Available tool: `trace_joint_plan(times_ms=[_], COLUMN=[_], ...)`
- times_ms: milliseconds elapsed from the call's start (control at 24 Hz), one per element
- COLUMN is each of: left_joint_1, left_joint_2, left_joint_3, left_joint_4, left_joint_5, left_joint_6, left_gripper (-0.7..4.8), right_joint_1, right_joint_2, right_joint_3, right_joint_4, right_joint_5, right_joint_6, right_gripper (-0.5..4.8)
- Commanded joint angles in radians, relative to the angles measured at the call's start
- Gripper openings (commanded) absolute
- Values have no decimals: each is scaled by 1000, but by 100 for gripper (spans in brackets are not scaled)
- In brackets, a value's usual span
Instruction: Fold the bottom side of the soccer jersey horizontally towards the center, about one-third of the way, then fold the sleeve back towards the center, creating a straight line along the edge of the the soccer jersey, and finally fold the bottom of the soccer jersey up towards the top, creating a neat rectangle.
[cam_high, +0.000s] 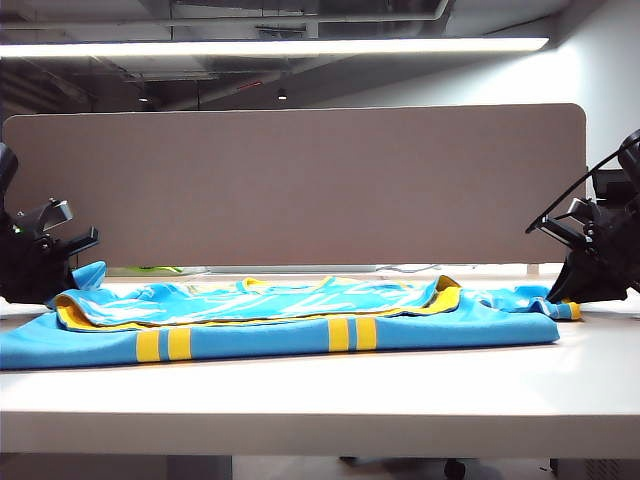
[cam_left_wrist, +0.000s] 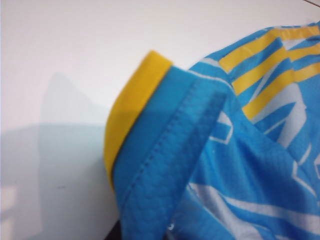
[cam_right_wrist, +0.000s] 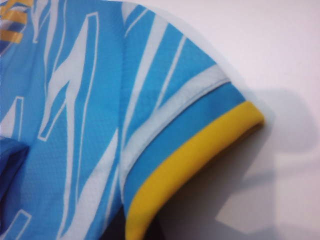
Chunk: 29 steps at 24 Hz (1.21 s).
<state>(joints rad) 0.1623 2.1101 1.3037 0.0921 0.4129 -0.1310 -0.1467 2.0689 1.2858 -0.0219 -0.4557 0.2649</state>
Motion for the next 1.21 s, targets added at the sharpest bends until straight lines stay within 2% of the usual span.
trace_joint_plan(times_ms=[42,208,416,541,749,790,873,998,1040,1081,1165,1206], left_joint_1=[16,13,-57,-130,-225,-260,-311,-351,-357,-362,-363,-363], left_joint_2=[-22,-124,-281,-379,-431,-431,-426,-426,-426,-426,-426,-426], left_joint_3=[-9,-10,-10,-10,-10,-11,-26,-82,-110,-131,-155,-158], left_joint_4=[-11,12,-28,-214,-524,-666,-809,-820,-799,-759,-676,-646], left_joint_5=[15,92,180,193,189,169,96,51,62,62,68,89], left_joint_6=[0,5,65,160,332,417,528,554,552,542,530,515], left_gripper=[-6,-6,-6,-6,-6,-6,-6,-3,97,289,468,479], right_joint_1=[-3,-4,60,150,283,334,409,489,514,526,530,530], right_joint_2=[-14,-90,-205,-274,-300,-299,-296,-296,-296,-296,-296,-296], right_joint_3=[2,23,35,35,34,34,32,7,-5,-10,-10,-10], right_joint_4=[-10,-10,-35,-119,-277,-344,-432,-448,-445,-441,-413,-397], right_joint_5=[12,-48,-104,-151,-156,-148,-129,-103,-93,-80,-66,-66], right_joint_6=[0,0,-5,-53,-135,-177,-241,-260,-261,-266,-265,-260], right_gripper=[-6,-6,-6,-6,-6,-6,-6,-6,7,78,200,217])
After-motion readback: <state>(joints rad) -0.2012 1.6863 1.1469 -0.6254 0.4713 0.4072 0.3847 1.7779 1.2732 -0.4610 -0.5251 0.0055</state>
